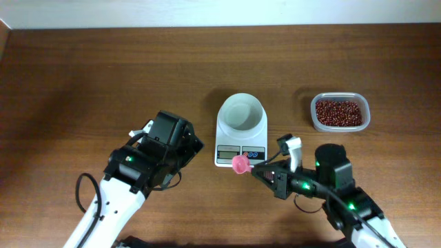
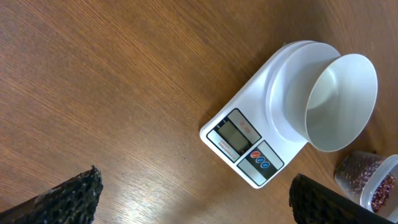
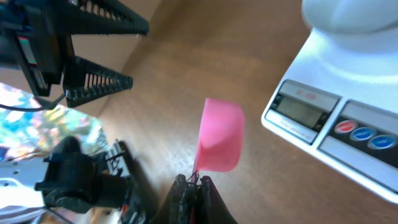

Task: Scoop and weigh 50g on scale
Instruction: 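Open the left gripper and pull the scoop away with the right gripper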

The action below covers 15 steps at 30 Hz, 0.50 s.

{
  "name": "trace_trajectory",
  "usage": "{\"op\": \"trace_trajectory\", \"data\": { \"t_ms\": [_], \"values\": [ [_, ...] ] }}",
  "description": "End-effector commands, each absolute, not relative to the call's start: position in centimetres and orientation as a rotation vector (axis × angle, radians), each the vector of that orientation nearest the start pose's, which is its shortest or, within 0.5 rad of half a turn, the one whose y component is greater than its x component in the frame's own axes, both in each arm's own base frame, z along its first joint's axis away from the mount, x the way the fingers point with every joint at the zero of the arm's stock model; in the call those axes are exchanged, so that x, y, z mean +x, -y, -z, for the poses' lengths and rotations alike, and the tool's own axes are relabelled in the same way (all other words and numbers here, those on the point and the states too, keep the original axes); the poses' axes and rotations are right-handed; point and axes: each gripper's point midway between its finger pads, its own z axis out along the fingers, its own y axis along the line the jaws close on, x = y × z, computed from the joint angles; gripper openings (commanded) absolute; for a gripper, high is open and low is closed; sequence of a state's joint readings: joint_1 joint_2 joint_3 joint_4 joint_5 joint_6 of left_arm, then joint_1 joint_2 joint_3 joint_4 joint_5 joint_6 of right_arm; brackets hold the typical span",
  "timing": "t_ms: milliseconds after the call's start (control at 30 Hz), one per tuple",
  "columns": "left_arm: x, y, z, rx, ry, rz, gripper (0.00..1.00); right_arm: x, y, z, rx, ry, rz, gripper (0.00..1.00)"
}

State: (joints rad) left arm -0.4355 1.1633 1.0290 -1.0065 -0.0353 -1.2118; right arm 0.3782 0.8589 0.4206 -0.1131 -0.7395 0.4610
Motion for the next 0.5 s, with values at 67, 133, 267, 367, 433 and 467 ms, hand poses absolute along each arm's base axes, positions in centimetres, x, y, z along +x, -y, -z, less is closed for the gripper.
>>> {"op": "trace_trajectory", "data": {
  "t_ms": [67,133,267,367,433,467],
  "values": [
    [24.7,10.6,-15.7,-1.057,-2.583,0.386,0.99,21.3,-18.9,-18.4,-0.368,-2.067,-1.105,0.04],
    [24.7,10.6,-15.7,-1.057,-2.584,0.386,0.99,21.3,-18.3,-18.7,-0.347,-2.057,-1.066,0.04],
    [24.7,10.6,-15.7,-1.057,-2.583,0.386,0.99,21.3,-17.5,-18.9,-0.312,-2.046,-1.014,0.04],
    [24.7,10.6,-15.7,-1.057,-2.584,0.386,0.99,21.3,-17.4,-19.6,-0.31,-2.031,-1.007,0.04],
    [24.7,10.6,-15.7,-1.057,-2.583,0.386,0.99,22.0,-16.3,-19.7,-0.248,-2.064,-0.927,0.04],
    [24.7,10.6,-15.7,-1.057,-2.583,0.386,0.99,22.5,-15.3,-19.7,-0.195,-2.087,-0.855,0.04]
  ]
}}
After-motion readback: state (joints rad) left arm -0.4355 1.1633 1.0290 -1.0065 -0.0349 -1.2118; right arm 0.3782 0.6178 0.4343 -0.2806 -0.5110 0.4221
